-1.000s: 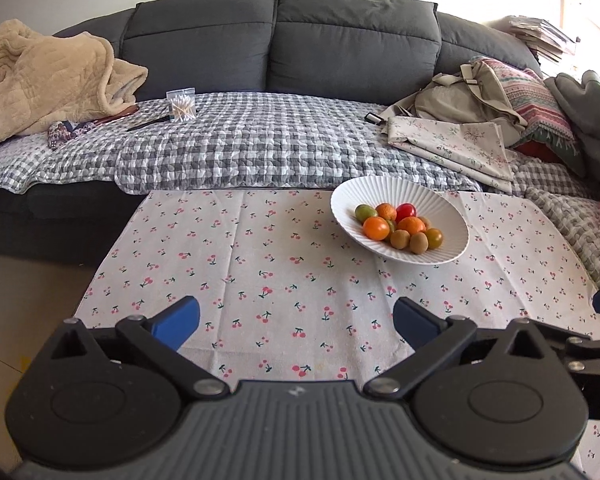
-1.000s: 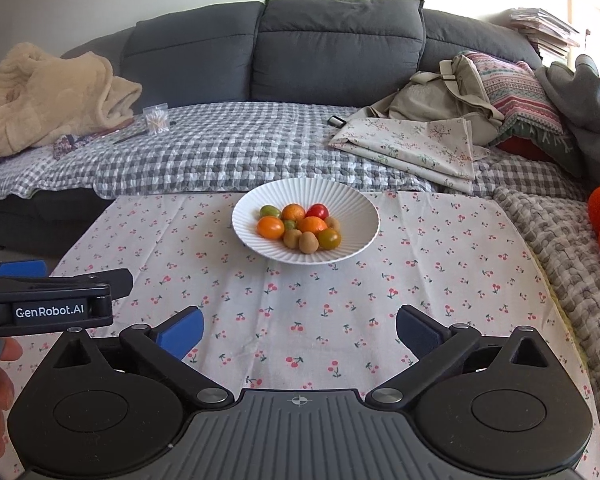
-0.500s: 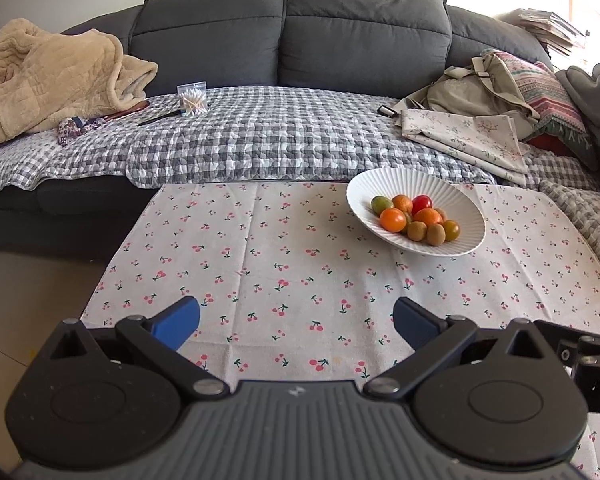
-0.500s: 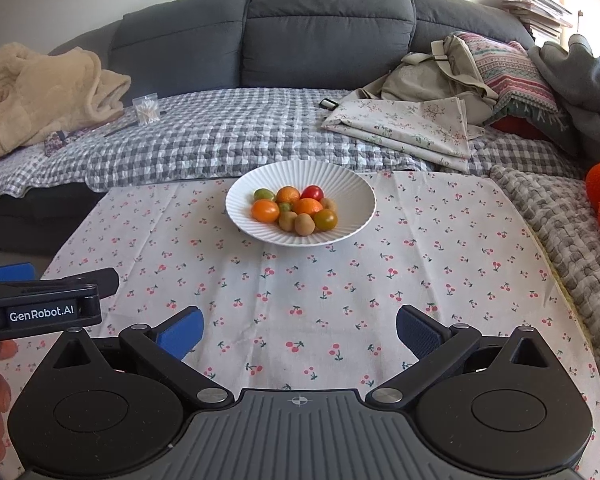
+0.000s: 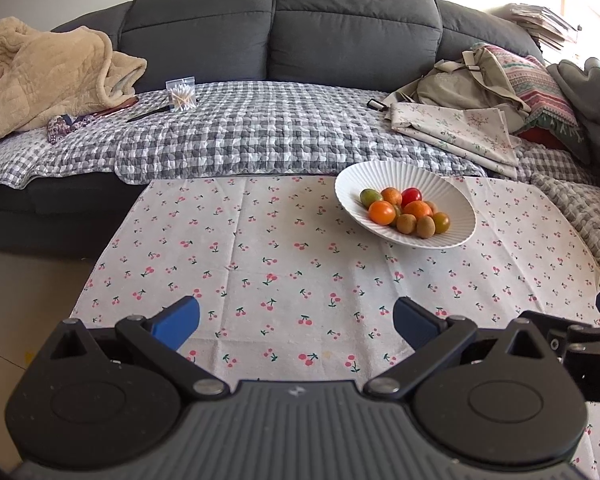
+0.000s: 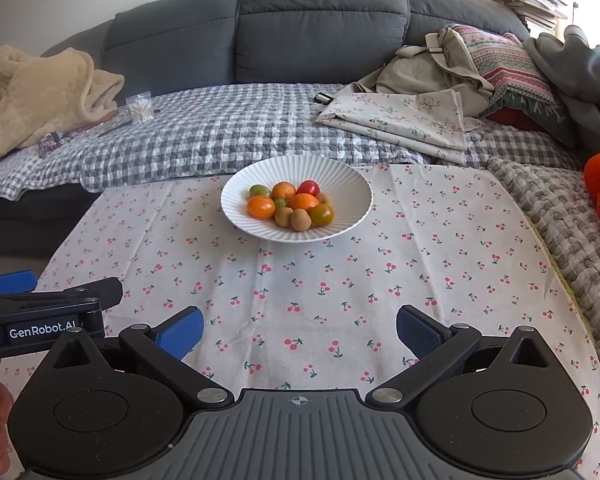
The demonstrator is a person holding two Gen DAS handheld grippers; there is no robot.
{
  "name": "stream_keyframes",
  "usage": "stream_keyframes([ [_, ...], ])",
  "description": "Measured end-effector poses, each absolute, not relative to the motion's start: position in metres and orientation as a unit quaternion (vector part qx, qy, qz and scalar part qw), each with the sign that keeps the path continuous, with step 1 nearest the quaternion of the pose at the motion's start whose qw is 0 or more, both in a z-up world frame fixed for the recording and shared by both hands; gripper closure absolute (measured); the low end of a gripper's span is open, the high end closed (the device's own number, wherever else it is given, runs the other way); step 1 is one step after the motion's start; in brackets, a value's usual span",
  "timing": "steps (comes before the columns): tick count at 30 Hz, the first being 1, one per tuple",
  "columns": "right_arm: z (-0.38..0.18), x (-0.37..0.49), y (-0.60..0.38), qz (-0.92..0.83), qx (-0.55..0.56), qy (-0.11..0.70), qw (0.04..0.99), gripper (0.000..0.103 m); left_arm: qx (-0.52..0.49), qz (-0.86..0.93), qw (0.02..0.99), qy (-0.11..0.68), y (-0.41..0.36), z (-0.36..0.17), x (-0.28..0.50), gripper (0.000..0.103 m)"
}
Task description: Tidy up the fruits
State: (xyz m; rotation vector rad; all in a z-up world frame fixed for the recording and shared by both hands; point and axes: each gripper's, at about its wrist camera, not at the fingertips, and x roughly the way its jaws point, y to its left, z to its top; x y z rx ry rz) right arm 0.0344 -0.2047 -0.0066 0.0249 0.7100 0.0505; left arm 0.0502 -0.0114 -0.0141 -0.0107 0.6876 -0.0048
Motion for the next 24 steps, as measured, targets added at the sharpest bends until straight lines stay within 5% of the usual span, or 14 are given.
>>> stream_keyframes([
  [24, -0.0095, 0.036, -0.2037, 0.023, 0.007, 0.353, 0.935, 0.0, -0.005, -0.012, 0.941, 0.339, -0.013, -0.0168, 0.0507, 0.001],
])
